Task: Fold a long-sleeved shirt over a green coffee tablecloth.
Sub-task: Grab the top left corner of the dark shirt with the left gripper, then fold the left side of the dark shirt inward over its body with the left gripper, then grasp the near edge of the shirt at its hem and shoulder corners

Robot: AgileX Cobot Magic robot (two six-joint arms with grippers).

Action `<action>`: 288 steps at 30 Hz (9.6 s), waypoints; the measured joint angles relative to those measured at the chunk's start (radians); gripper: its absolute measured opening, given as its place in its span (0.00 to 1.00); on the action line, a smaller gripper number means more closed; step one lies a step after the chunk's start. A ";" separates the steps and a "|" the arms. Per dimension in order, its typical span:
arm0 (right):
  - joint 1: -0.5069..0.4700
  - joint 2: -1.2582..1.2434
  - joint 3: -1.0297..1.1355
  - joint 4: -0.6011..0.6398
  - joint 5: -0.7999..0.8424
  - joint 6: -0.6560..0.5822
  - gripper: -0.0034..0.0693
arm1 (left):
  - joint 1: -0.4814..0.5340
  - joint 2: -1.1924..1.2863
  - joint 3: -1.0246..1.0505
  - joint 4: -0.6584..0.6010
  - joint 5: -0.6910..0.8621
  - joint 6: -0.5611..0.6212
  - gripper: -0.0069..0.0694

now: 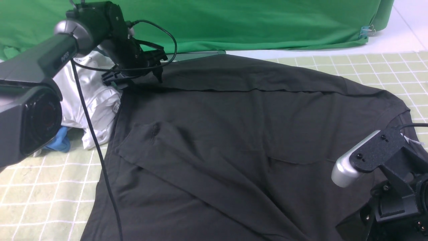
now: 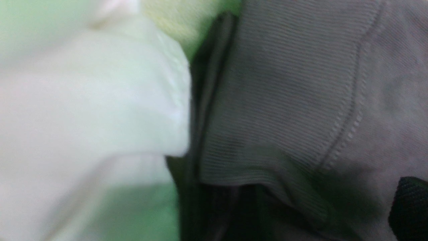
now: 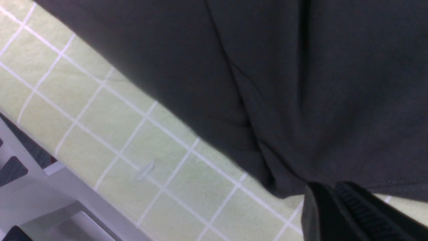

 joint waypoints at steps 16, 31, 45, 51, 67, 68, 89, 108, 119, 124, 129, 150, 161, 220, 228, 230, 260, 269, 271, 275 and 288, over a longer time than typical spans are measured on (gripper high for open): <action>0.000 0.000 0.000 -0.012 -0.007 -0.003 0.15 | 0.009 -0.024 -0.050 -0.110 0.042 0.153 0.12; -0.019 0.008 -0.014 -0.444 -0.025 0.238 0.15 | -0.037 -0.232 -0.057 -0.010 0.258 0.238 0.12; -0.155 0.008 -0.021 -0.472 -0.038 0.237 0.16 | -0.150 -0.557 0.408 0.143 0.252 0.189 0.12; -0.174 0.008 -0.021 -0.472 -0.044 0.228 0.16 | -0.209 -0.681 0.677 0.198 0.179 0.125 0.12; -0.175 0.008 -0.021 -0.434 -0.047 0.225 0.16 | -0.340 -0.791 1.064 0.187 0.050 0.018 0.13; -0.175 0.008 -0.021 -0.434 -0.048 0.225 0.16 | -0.340 -0.791 1.067 0.180 0.050 0.018 0.13; -0.175 0.008 -0.021 -0.422 -0.069 0.225 0.18 | -0.341 -0.911 1.027 0.208 0.245 0.087 0.80; -0.175 0.008 -0.021 -0.422 -0.087 0.224 0.20 | -0.341 -0.822 1.026 0.268 0.127 0.030 0.72; -0.175 0.008 -0.021 -0.422 -0.084 0.218 0.20 | -0.325 -0.596 1.026 0.302 -0.008 0.101 0.65; -0.175 0.008 -0.021 -0.422 -0.084 0.206 0.20 | -0.324 -0.586 1.025 0.263 -0.029 0.183 0.28; -0.175 0.008 -0.021 -0.423 -0.084 0.206 0.20 | -0.323 -0.639 1.025 0.263 -0.035 0.194 0.13; -0.444 0.069 -0.081 -0.370 -0.085 0.129 0.20 | -0.237 -0.734 1.025 0.278 -0.062 0.194 0.13; -0.584 0.489 -0.447 -0.091 -0.044 -0.067 0.44 | -0.235 -0.734 1.025 0.290 -0.033 0.194 0.47; -0.727 1.084 -1.169 -0.077 0.163 -0.154 0.79 | -0.235 -0.966 1.033 0.248 0.103 0.189 0.42; -0.727 0.848 -1.084 -0.102 0.362 -0.203 0.12 | -0.235 -1.194 1.241 0.169 0.114 0.118 0.35; -0.727 0.785 -1.012 -0.101 0.364 -0.211 0.08 | -0.235 -1.227 1.308 0.164 0.099 0.105 0.34; -0.555 0.669 -0.406 -0.076 -0.010 -0.313 0.85 | -0.235 -1.188 1.457 0.116 -0.151 0.103 0.47; -0.555 0.803 -0.432 -0.092 0.095 -0.341 0.79 | -0.235 -1.188 1.457 0.116 -0.151 0.106 0.47; -0.555 0.809 -0.433 -0.092 0.104 -0.358 0.64 | -0.235 -1.188 1.457 0.116 -0.153 0.109 0.47; -0.555 0.809 -0.434 -0.088 0.141 -0.365 0.22 | -0.235 -1.188 1.457 0.115 -0.156 0.110 0.47; -0.555 0.681 -0.351 -0.129 0.236 -0.321 0.10 | -0.235 -1.188 1.457 0.115 -0.139 0.114 0.47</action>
